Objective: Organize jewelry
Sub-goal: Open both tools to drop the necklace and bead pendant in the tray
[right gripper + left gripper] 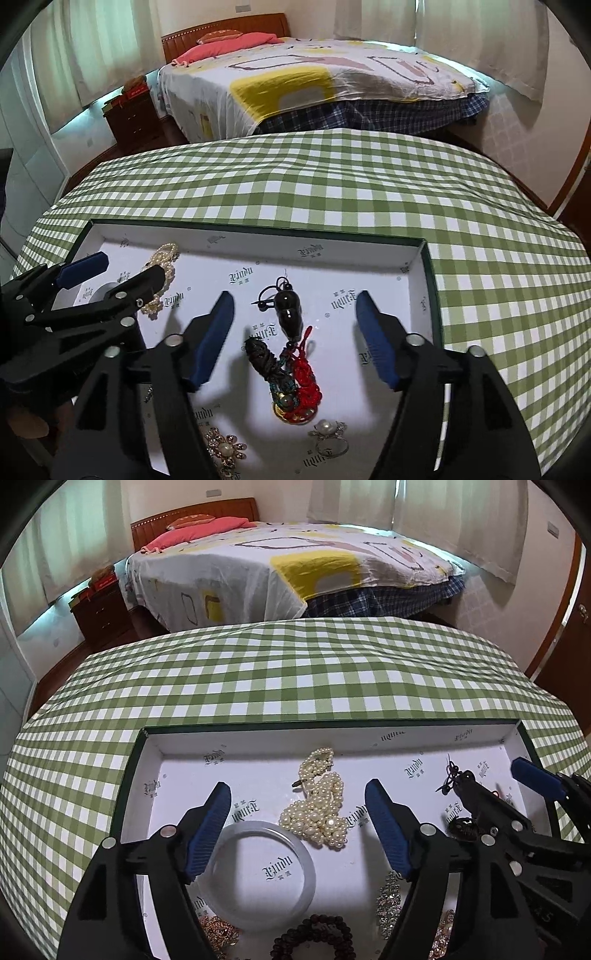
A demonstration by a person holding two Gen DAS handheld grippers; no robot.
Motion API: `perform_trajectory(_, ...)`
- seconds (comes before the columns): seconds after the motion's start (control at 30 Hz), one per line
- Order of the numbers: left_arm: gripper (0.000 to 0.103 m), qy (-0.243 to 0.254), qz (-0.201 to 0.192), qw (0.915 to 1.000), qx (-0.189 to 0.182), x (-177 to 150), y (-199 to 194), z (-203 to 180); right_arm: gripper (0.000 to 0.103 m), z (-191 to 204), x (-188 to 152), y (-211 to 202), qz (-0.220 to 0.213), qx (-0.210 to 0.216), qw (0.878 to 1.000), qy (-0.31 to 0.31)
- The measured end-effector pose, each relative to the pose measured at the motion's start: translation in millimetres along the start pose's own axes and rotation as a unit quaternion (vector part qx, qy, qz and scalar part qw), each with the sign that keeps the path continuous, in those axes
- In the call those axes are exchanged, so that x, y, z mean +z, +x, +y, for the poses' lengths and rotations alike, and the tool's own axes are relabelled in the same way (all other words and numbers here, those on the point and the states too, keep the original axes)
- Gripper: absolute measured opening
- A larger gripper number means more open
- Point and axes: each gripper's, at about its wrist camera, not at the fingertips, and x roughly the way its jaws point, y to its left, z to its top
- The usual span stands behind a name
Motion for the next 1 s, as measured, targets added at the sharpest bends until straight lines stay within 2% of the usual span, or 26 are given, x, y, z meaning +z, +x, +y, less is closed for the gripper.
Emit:
perform_trajectory(0.2, 0.077, 0.002, -0.023, 0.9997, 0.005, -4, -11, 2, 0.084, -4, -4, -12, -0.018, -0.016, 1.000, 0.004)
perform_trajectory(0.33, 0.079, -0.003, -0.040, 0.9992, 0.006, -7, -21, 4, 0.086, -5, -10, -20, -0.025, -0.022, 0.999, 0.010)
perform_trajectory(0.4, 0.081, -0.004, -0.050, 0.9986, 0.014, -9, -27, 5, 0.090, -5, -13, -25, -0.030, -0.026, 0.999, 0.014)
perform_trajectory(0.67, 0.082, -0.007, -0.064, 0.9979, 0.005, -27, -56, 10, 0.094, 1, -32, -54, -0.047, -0.040, 0.998, 0.005)
perform_trajectory(1.0, 0.083, -0.012, -0.096, 0.9953, 0.010, -77, -125, 20, 0.094, 14, -72, -121, -0.079, -0.029, 0.996, 0.007)
